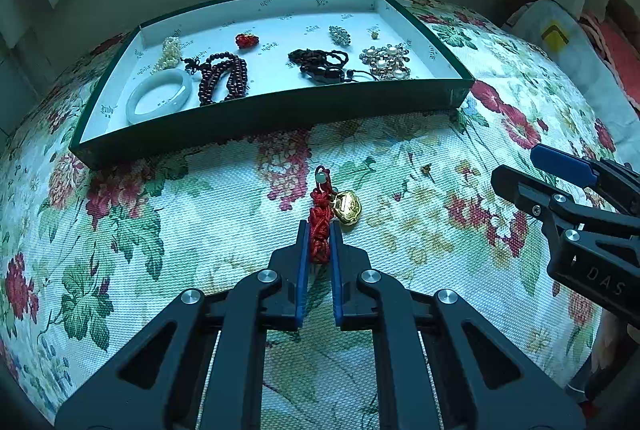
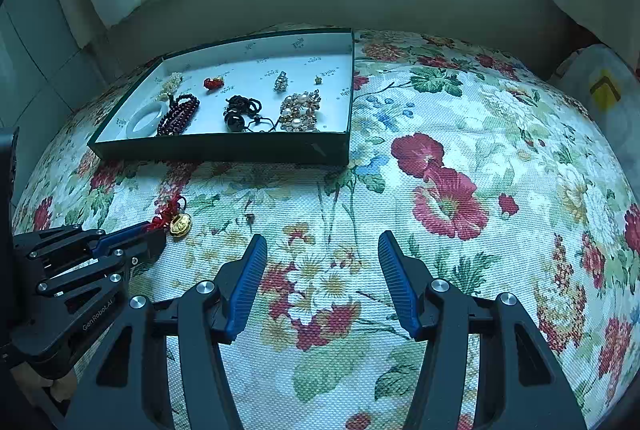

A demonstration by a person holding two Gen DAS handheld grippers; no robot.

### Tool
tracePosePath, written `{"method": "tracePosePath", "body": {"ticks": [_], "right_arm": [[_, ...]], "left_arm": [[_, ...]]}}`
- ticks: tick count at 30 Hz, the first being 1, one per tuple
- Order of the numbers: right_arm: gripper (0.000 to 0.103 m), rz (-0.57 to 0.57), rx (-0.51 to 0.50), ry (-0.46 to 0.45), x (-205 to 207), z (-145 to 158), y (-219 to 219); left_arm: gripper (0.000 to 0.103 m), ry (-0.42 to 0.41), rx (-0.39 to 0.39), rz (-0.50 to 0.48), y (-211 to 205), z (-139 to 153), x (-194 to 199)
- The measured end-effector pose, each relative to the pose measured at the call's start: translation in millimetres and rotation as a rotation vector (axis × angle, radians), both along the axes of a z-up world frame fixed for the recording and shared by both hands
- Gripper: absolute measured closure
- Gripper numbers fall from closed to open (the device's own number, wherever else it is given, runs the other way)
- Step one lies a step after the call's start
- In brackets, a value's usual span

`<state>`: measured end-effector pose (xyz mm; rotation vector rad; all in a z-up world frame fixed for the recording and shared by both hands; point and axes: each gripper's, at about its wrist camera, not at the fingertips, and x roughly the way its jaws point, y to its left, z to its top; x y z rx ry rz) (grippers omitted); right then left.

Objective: Organize jewelry
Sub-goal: 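Grasp the red cord with gold coin pendant with the left tool, then carry the red cord pendant with the left tool into the box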

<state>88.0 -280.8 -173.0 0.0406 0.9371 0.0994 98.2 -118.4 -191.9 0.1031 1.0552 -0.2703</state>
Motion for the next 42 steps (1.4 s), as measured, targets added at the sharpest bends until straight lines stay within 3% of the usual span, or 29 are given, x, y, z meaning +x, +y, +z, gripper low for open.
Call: {"method": "tracePosePath", "body": {"ticks": [10, 16, 26, 37, 42], "right_arm": [[0.052, 0.056, -0.015, -0.005, 9.4, -2.0, 31.7], [0.065, 0.082, -0.023, 0.004, 20.3, -8.5, 47.3], [0.07, 0.074, -0.035, 0.025, 29.7, -19.4, 54.9], [0.082, 0.063, -0.044, 0.022, 34.4, -21.0, 55.7], [0.092, 0.066, -0.036, 0.02, 33.1, -21.2, 59.0]], "left_arm": [[0.094, -0.033, 0.003, 0.041, 25.5, 8.4, 2.9], [0.094, -0.035, 0.005, 0.071, 42.5, 7.9, 5.6], [0.094, -0.035, 0.006, 0.101, 60.1, 3.3, 11.1], [0.094, -0.032, -0.003, 0.109, 65.9, -0.1, 14.3], [0.094, -0.033, -0.005, 0.113, 67.0, -0.3, 14.5]]}}
